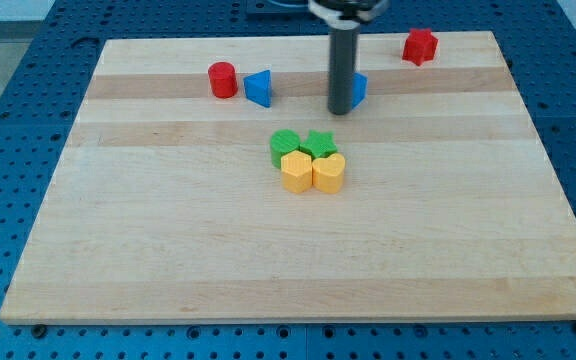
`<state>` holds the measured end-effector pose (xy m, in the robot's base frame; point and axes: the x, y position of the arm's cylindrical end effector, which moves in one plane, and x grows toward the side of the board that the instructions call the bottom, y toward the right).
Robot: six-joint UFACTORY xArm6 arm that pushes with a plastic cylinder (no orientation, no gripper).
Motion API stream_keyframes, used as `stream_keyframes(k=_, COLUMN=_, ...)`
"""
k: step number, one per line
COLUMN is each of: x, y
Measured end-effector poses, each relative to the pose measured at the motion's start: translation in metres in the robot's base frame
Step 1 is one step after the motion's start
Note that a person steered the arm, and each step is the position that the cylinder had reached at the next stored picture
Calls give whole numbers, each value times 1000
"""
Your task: Push the blue cube closer to the red star
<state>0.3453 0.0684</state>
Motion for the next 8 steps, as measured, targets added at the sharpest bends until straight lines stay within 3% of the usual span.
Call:
stream_keyframes(k=1, x=-16, y=36)
stream_keyframes(k=2, x=-7, y=23)
stream_keyframes(k=4, x=-13, y=-53)
stream_keyframes(k=5, x=-50, y=-41)
stream_keyframes(k=7, x=-54, y=53)
stream_keyframes(k=8, x=-54, y=31)
